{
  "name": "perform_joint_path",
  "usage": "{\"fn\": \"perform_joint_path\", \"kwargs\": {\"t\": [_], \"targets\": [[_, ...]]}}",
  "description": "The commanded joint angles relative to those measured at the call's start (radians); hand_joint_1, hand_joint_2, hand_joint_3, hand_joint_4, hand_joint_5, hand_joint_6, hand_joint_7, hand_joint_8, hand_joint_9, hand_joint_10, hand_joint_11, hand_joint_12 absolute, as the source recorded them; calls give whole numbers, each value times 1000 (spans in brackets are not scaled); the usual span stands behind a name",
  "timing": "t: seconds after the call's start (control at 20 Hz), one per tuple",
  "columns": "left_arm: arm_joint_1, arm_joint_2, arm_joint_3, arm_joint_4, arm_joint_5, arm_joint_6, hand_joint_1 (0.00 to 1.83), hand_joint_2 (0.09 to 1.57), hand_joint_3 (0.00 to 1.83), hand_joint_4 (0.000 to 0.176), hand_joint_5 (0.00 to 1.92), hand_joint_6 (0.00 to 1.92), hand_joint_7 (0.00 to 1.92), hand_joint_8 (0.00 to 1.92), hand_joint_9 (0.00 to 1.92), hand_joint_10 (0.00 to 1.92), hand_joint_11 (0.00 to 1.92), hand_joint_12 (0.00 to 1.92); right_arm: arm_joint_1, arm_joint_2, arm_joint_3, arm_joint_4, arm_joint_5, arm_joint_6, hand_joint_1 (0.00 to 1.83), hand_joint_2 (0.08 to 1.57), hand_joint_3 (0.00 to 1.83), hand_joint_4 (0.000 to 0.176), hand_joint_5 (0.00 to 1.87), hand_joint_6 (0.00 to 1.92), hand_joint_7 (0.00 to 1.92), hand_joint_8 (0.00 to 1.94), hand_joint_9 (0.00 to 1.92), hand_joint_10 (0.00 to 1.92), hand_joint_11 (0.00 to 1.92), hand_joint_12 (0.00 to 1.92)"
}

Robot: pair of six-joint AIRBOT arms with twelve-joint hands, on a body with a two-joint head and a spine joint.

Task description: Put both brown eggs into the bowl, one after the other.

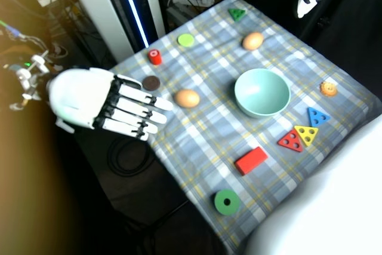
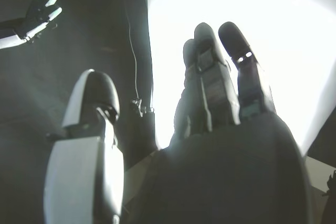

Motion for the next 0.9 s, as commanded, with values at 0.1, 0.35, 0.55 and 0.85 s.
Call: {"fn": "perform_joint_path", "kwargs": {"t": [0.1,0.35,0.55,0.85], "targets": [[-12,1,4,5,-126,-5,659,1098,0,165,476,5,439,0,388,4,0,579,7,-1,7,27,106,4,703,1320,0,0,706,4,501,3,518,12,259,741],[-13,2,10,7,-101,-4,817,928,0,174,475,0,345,0,357,0,0,752,7,-2,8,30,104,4,689,1327,1,0,675,0,495,2,518,8,283,715],[-73,3,-5,-35,15,238,795,812,0,176,374,1,372,2,411,10,0,785,11,-1,1,16,132,12,713,1335,4,0,590,0,495,2,553,9,325,721],[-173,-54,-33,-78,186,676,861,841,6,176,405,3,392,5,450,6,28,693,30,16,-14,-21,180,12,722,1341,0,0,560,0,519,1,557,1,301,768]]}}
